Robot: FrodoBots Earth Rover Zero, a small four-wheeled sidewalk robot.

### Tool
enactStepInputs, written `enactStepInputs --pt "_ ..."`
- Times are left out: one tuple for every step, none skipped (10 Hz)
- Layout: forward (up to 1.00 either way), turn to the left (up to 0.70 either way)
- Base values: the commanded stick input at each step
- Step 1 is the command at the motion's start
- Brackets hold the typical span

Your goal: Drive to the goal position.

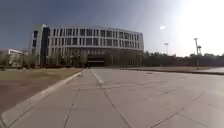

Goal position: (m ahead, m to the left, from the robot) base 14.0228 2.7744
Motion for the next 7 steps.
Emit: enactStepInputs --pt "0.7 0.0" --pt "0.7 0.0" --pt "0.7 0.0" --pt "0.7 0.0" --pt "0.7 0.0" --pt "0.7 0.0" --pt "0.7 0.0"
